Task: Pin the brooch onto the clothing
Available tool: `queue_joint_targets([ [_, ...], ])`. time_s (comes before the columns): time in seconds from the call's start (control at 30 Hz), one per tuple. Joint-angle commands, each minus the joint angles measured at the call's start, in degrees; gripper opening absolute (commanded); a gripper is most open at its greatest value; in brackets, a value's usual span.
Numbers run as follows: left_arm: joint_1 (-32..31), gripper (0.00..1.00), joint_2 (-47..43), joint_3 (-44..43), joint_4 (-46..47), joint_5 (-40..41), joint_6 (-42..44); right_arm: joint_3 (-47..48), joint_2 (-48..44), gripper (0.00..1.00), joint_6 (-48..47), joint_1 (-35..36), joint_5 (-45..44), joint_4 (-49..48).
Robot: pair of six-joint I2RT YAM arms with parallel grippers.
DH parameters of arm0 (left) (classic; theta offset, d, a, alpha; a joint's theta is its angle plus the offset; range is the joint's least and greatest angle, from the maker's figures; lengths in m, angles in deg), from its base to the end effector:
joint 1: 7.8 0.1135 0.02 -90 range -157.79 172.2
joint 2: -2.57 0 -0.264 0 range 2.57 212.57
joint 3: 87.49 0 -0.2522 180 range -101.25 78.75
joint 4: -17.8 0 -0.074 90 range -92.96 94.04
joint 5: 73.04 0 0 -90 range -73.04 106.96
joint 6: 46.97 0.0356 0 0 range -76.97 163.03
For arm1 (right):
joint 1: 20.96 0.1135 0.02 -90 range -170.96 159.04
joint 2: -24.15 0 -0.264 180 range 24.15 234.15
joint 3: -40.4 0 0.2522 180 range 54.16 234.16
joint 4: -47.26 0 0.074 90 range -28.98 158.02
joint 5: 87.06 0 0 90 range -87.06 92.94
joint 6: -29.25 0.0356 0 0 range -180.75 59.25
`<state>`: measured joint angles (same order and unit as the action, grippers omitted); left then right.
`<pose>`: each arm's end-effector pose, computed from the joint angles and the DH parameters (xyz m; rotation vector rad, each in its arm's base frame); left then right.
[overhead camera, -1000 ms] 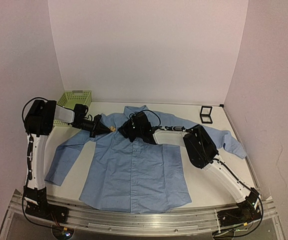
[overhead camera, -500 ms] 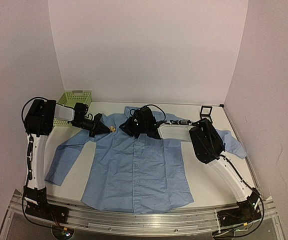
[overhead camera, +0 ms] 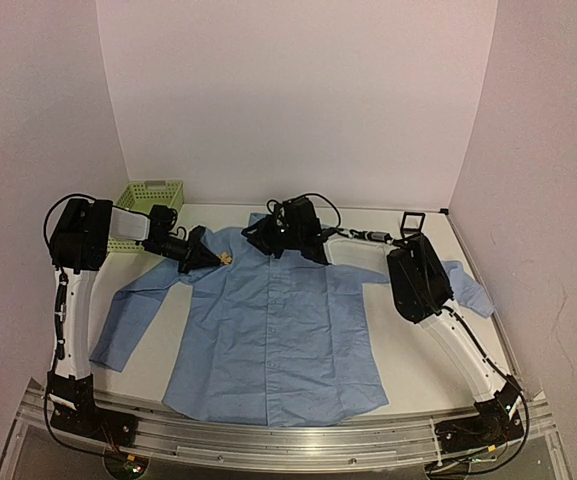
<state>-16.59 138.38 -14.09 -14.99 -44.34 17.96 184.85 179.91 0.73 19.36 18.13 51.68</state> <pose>0.4619 -0.1030 0.0940 0.0118 2.5618 -1.6207 0.4608 0.4033 0.1431 0.1773 2.1054 1.4122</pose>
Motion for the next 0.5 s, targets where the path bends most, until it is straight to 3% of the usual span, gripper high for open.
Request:
queue_joint_targets([
  [0.0, -0.06, 0.0, -0.21, -1.07, 0.15, -0.21, 1.52, 0.89, 1.6, 0.28, 3.68, 0.31, -0.94, -0.26],
  [0.47, 0.51, 0.0, -0.93, 0.07, 0.8, -1.22, 1.17, 3.36, 7.43, 0.24, 13.06, 1.5, -1.82, -0.59],
])
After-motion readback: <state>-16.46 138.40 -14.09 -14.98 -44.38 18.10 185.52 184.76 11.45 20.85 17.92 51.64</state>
